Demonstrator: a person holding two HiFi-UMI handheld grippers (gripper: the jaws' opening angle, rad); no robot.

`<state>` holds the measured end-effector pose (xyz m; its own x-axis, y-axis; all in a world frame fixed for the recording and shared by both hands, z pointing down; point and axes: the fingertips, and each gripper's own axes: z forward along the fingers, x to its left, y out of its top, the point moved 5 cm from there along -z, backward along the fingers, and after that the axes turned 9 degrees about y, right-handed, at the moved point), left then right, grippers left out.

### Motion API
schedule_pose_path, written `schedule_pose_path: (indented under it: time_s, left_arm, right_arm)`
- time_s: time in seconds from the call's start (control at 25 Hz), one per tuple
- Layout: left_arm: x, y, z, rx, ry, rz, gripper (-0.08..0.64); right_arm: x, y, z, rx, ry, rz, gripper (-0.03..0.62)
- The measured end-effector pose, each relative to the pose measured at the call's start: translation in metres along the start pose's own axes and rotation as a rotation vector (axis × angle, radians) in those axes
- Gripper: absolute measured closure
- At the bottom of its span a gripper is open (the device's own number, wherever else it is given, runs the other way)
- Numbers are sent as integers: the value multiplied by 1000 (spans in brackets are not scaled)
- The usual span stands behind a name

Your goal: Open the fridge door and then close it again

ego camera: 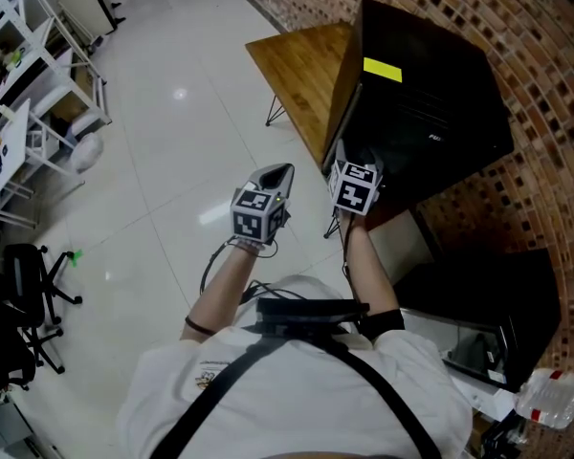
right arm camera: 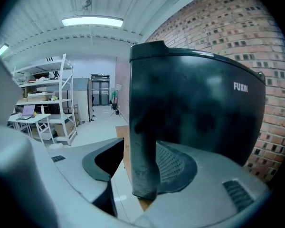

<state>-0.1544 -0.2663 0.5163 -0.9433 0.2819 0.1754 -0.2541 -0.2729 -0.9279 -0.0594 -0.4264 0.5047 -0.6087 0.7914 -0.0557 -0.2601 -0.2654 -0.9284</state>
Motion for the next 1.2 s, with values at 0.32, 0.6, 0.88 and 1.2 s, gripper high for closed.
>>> schedule_pose_path:
  time_s: [0.32,0.6,0.88,1.2]
  left_arm:
    - [0,-2,4,8,1,-3,558]
    - [-20,-8,-4,10,0,-2,558]
    - [-51,-14,-19,21,-3,4,558]
    - [-97,-22,-47,-6,-17,14,558]
  right_arm:
    - [-6,2,4,-20,-1,-4,360]
    - [-12,-6,-21,-25,23,13,361]
    - [-25,-14,-61,-37,48,24,421]
    - [-41,-26,-118,-54,45,8,598]
